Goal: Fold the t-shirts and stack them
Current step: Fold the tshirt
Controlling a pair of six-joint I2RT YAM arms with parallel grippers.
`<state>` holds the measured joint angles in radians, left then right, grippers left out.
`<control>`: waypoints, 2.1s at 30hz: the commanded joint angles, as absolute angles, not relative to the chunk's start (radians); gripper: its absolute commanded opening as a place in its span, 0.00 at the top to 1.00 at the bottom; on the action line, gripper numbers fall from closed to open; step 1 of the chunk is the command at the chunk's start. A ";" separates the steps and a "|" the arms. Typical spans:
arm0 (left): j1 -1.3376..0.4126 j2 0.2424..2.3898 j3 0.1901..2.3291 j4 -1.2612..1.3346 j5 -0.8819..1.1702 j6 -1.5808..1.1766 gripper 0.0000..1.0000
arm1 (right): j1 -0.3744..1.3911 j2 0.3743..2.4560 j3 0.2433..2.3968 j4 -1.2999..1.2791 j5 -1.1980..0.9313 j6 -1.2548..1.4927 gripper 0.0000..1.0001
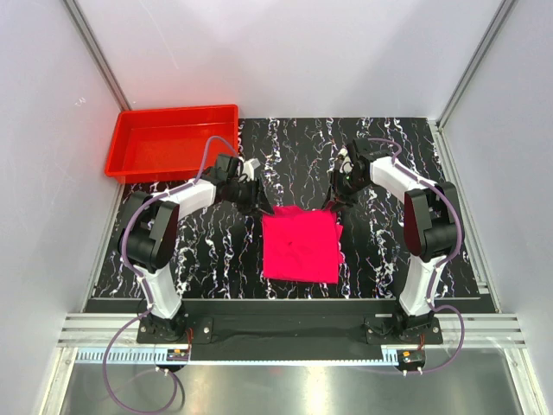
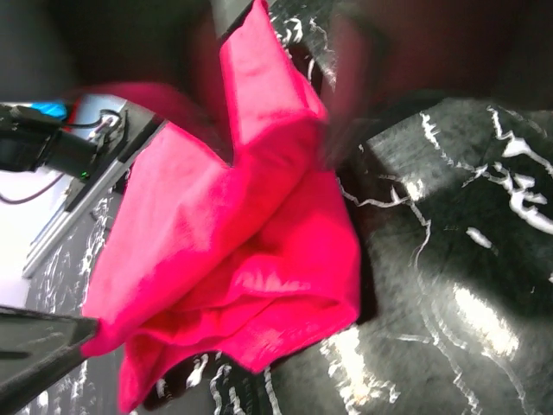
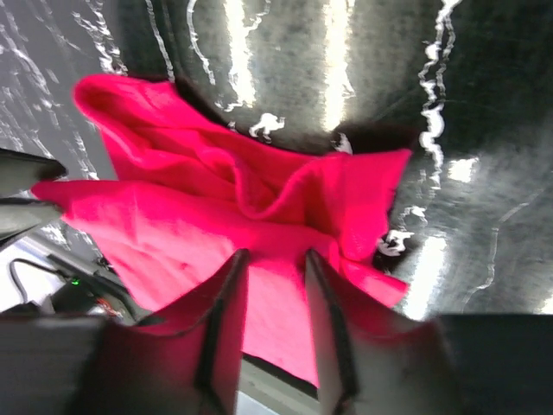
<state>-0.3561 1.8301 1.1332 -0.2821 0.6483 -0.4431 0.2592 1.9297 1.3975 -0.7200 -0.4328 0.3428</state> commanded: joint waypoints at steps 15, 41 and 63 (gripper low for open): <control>-0.406 1.663 1.193 -0.270 0.674 -0.482 1.00 | 0.258 1.668 1.279 -0.779 -0.381 0.437 1.00; -0.407 2.034 1.503 -0.013 0.660 -0.434 1.00 | 0.212 1.687 1.213 -0.621 -0.167 0.584 1.00; -0.417 2.286 1.920 -0.274 0.477 -0.486 0.53 | 0.137 1.664 1.037 -0.503 -0.041 0.758 1.00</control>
<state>-0.4217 2.2871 1.8236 -0.1993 0.5880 -0.4950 0.1604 1.6402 1.0424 -0.5682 -0.1062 0.7235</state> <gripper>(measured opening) 0.442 0.011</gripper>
